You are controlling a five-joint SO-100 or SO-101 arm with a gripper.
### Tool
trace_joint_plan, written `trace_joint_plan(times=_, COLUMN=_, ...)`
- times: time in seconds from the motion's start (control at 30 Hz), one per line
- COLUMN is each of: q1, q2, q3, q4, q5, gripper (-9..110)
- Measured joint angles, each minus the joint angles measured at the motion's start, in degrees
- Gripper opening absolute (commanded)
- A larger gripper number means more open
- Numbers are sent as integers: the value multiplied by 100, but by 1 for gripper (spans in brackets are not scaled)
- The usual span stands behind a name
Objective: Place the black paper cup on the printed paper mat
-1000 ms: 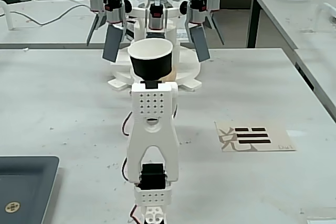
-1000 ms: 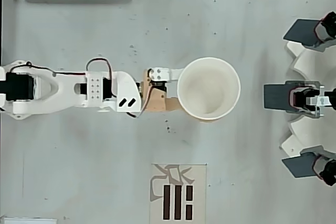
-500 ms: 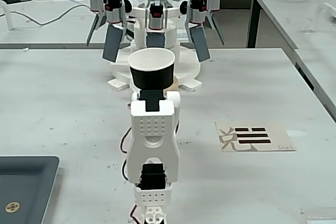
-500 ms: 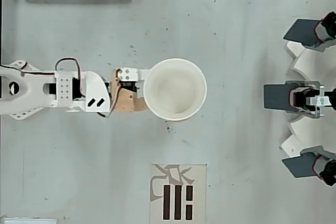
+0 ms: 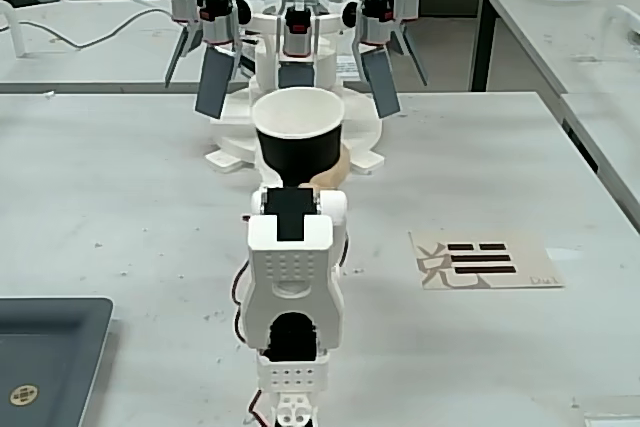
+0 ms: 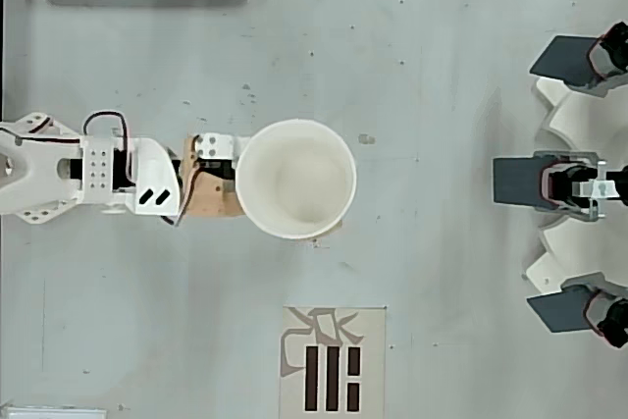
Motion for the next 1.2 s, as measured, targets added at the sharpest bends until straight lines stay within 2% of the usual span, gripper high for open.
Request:
trace_joint_plan(times=0.7, q1=1055, q2=396, q3=422, q4=-35, q5=79, gripper=8)
trace_joint_plan(times=0.93, q1=1556, q2=-53, q3=387, q4=-396, q5=79, gripper=7)
trace_joint_plan(times=1.2, q1=2171, q2=-853, q3=-360, q4=-439, q5=88, gripper=6)
